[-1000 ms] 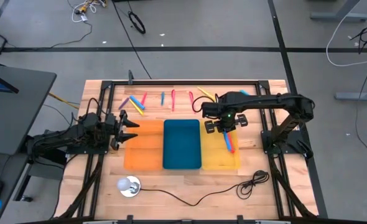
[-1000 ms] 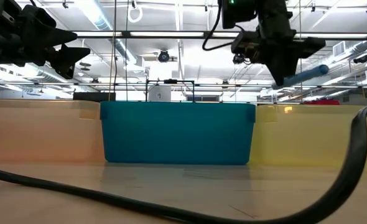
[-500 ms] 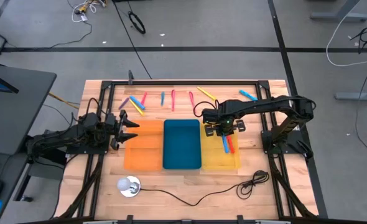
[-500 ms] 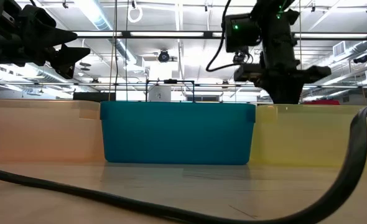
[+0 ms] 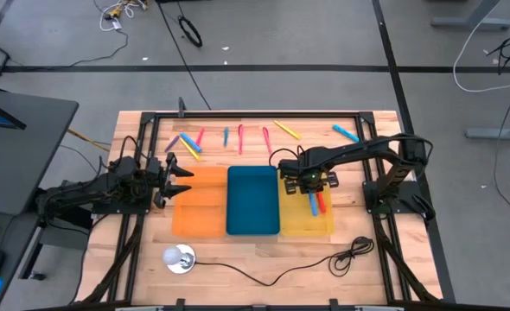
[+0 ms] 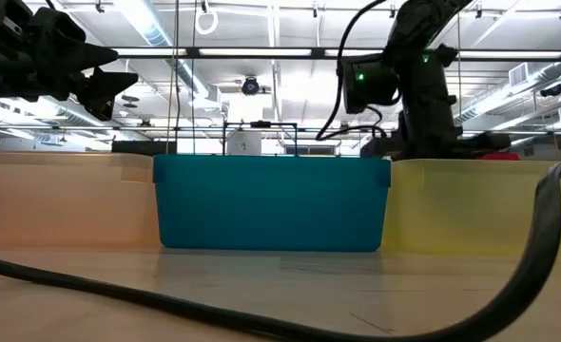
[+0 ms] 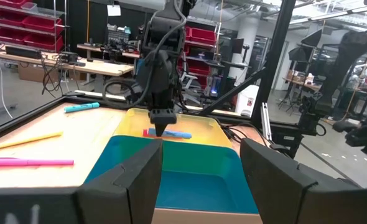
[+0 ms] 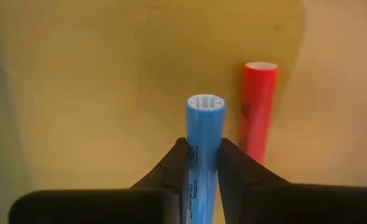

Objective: Pick & Place Markers
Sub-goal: Put the middle blue marker into the yellow bin

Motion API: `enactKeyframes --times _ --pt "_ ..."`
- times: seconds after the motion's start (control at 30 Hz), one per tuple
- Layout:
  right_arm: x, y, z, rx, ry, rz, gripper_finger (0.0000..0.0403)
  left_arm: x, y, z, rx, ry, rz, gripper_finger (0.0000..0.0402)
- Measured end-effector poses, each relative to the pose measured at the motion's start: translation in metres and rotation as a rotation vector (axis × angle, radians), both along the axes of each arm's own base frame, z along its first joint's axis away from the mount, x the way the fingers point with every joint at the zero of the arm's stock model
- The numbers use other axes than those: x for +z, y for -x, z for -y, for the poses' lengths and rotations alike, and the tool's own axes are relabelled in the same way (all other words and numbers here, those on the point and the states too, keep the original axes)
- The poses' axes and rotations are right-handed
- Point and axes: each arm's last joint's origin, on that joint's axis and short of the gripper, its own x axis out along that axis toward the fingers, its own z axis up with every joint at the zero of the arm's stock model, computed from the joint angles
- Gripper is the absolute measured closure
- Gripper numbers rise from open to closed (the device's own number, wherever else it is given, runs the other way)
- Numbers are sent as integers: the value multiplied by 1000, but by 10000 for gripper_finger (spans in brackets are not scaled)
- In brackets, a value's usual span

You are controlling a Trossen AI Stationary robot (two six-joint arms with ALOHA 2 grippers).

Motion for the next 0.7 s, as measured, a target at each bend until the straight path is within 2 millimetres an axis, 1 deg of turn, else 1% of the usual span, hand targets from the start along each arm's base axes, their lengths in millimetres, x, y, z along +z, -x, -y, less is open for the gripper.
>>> enactKeyframes --times 0.17,0.43,0.53,0.7 --pt "-11 -3 0 17 -10 -33 349 0 0 0 0 1 -2 179" --pt "-15 -4 0 17 -16 -38 347 0 0 0 0 1 -3 179" --pt "-15 -4 0 19 -16 -38 336 0 0 0 0 1 -3 179" --pt "-15 -4 -2 21 -12 -39 302 0 0 0 0 1 -3 179"
